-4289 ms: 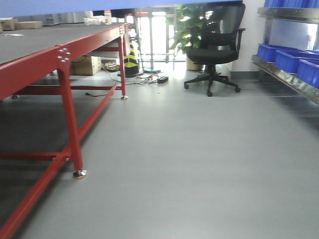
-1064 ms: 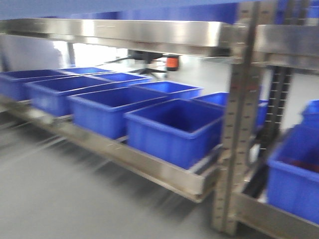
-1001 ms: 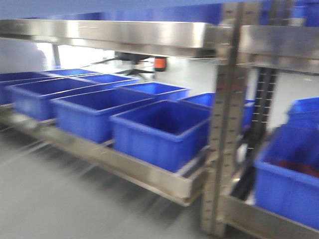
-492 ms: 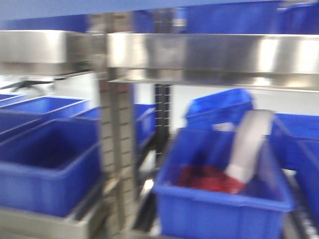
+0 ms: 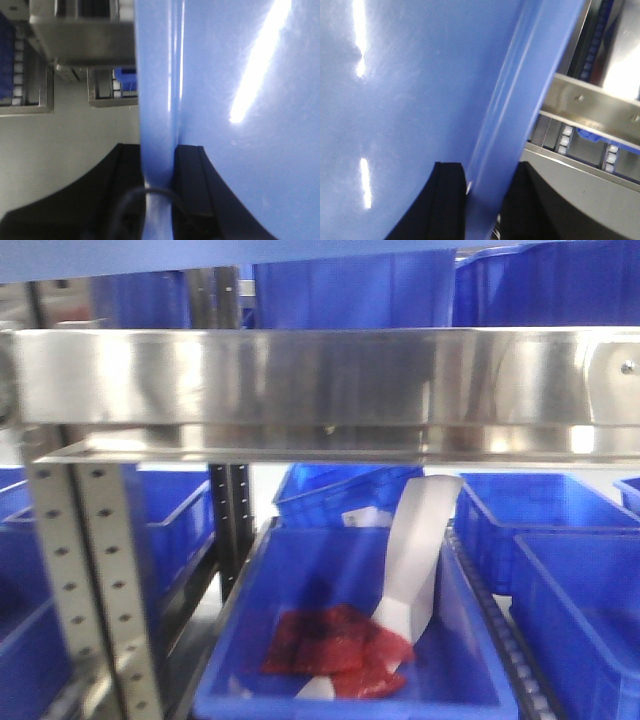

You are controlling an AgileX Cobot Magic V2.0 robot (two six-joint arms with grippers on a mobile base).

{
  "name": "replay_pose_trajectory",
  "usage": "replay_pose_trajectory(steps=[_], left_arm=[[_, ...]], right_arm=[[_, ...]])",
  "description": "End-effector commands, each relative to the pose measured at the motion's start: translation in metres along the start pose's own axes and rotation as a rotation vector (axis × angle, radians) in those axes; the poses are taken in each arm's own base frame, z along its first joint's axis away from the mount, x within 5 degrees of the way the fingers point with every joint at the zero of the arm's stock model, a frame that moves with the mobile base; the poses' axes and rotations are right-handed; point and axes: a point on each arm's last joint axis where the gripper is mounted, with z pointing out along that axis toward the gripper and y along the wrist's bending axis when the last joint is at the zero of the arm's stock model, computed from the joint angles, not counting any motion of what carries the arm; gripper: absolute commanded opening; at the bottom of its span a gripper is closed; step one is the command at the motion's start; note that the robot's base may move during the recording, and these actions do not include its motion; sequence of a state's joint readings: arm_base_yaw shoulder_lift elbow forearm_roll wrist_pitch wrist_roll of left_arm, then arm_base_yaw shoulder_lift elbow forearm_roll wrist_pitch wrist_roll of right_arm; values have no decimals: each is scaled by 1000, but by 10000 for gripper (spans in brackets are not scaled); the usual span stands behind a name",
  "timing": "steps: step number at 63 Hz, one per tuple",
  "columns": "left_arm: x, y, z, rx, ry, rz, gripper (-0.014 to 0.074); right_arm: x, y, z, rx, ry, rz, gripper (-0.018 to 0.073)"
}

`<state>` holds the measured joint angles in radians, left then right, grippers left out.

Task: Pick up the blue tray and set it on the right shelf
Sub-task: 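Turn and approach the shelf rack holding the tray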

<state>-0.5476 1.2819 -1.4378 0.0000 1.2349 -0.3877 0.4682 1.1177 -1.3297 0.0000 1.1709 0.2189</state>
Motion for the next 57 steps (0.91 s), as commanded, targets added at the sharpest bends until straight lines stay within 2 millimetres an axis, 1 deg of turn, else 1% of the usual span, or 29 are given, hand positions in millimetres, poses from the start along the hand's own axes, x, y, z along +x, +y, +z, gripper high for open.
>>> replay_pose_trajectory(steps=[1,57], left_arm=[[6,6,-14,-53,34,42,-48],[6,6,-14,-53,34,42,-48]], right_arm=[[-8,1,-17,-11,-119,-40,57],[-8,1,-17,-11,-119,-40,57]])
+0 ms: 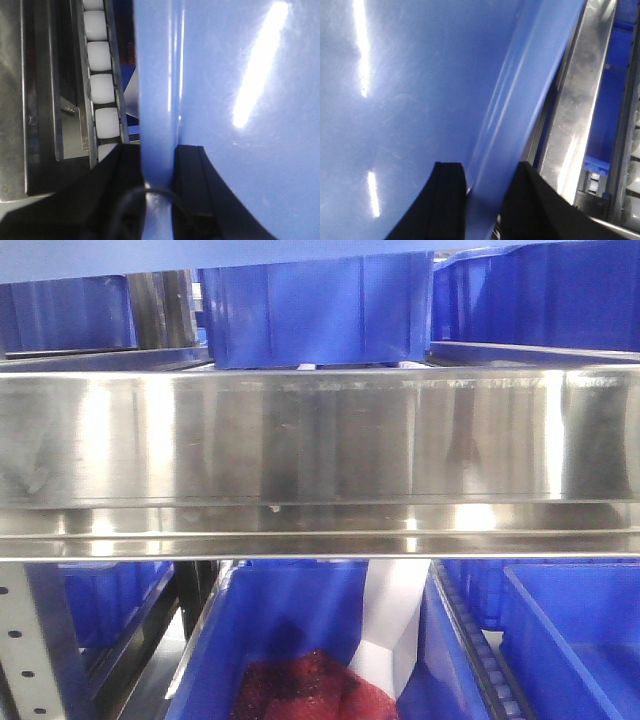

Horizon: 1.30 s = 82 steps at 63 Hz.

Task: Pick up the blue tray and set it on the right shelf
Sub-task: 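Turn and approach the shelf rack holding the tray, then lower the tray with both grippers onto the shelf above the bins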

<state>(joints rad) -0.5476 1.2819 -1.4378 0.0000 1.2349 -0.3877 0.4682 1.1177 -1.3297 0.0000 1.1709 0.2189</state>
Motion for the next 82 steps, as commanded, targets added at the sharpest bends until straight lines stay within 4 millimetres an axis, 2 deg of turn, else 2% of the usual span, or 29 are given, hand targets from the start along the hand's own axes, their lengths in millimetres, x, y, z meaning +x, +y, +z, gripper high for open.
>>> replay_pose_trajectory(steps=[1,62,74,82], left_arm=[[6,6,-14,-53,34,42,-48],[6,6,-14,-53,34,42,-48],[5,5,-14,-44,16,42,-48],[-2,2,-17,-16,-58,48,-48]], right_arm=[[-8,1,-17,-11,-119,-40,57],[-8,1,-17,-11,-119,-40,57],[-8,3,-16,-38,-114,-28,57],[-13,4,-16,-47,-147,-19,57]])
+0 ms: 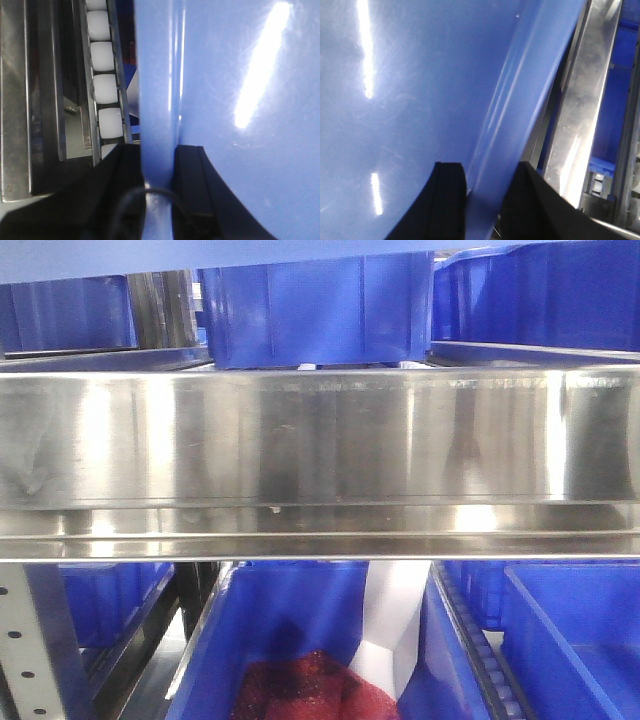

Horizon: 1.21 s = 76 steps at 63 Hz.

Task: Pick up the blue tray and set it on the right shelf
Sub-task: 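Lower the tray with both grippers onto the shelf above the bins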

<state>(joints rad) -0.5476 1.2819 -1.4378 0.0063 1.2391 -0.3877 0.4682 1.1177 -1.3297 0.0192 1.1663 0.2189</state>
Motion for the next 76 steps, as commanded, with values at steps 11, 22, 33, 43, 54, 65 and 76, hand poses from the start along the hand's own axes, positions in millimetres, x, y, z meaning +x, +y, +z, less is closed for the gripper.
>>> replay_pose_trajectory(steps=[11,22,33,43,54,65,76], left_arm=[[-27,-6,-23,-1,-153,51,-48],[-57,-11,-2,-69,-166,73,-48],[-70,-13,35,-125,-114,92,-48],[-76,-12,67,-165,-59,95,-48],[-82,-5,90,-131,-18,39,-47],[-83,1,96,-123,19,32,36],[-84,6,97,-128,16,28,343]], right_arm=[[-37,-4,-13,6,-158,8,57],[-66,-17,12,55,-130,50,57],[-80,-25,57,80,-58,70,57],[-84,-28,89,88,-9,73,57],[-86,-30,107,93,12,76,60],[-87,-31,109,94,11,72,244],[-87,-33,108,117,6,57,579]])
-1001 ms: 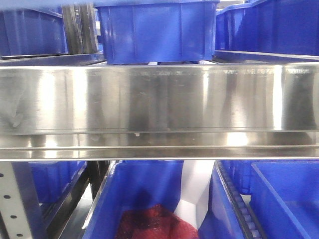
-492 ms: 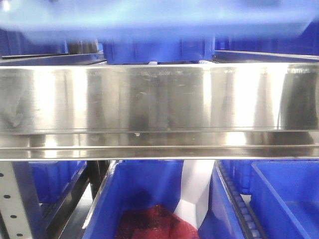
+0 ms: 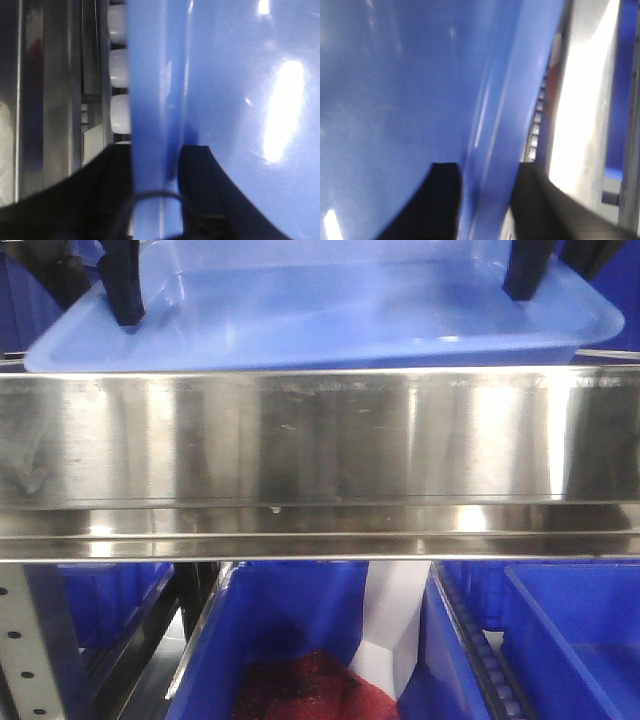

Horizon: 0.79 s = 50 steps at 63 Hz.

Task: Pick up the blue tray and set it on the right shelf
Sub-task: 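Lower the tray with both grippers onto the shelf above the bins, then open both grippers to release the tray on the shelf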

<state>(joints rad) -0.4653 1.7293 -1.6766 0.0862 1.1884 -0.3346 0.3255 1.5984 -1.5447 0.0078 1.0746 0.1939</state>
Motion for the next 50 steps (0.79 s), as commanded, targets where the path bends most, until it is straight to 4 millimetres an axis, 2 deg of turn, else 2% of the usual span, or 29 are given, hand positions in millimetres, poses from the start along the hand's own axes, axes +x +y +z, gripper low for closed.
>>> replay_pose_trajectory(steps=[1,5,10,21,25,34,41,45,50], left_arm=[[-5,2,-27,31,-99,5,388],[-5,3,-27,30,-99,3,494],[-6,3,-27,31,-101,3,578],[-3,1,-35,37,-108,21,580],[0,-1,-45,46,-132,45,579],[13,-3,-78,65,-211,88,578],[31,-1,-107,104,-308,104,533],[47,1,-122,136,-365,117,463],[68,5,-134,165,-412,132,336]], right_arm=[[-10,1,-29,-12,-143,-26,610],[-10,1,-29,-4,-142,-30,631],[-10,0,-29,4,-142,-34,628],[-9,0,-42,-2,-174,-34,601],[-7,0,-54,-9,-210,-34,543],[4,-2,-92,-28,-312,-33,316],[19,-5,-121,-44,-397,-34,169],[32,-8,-135,-51,-440,-38,111],[53,-12,-148,-57,-487,-51,70]])
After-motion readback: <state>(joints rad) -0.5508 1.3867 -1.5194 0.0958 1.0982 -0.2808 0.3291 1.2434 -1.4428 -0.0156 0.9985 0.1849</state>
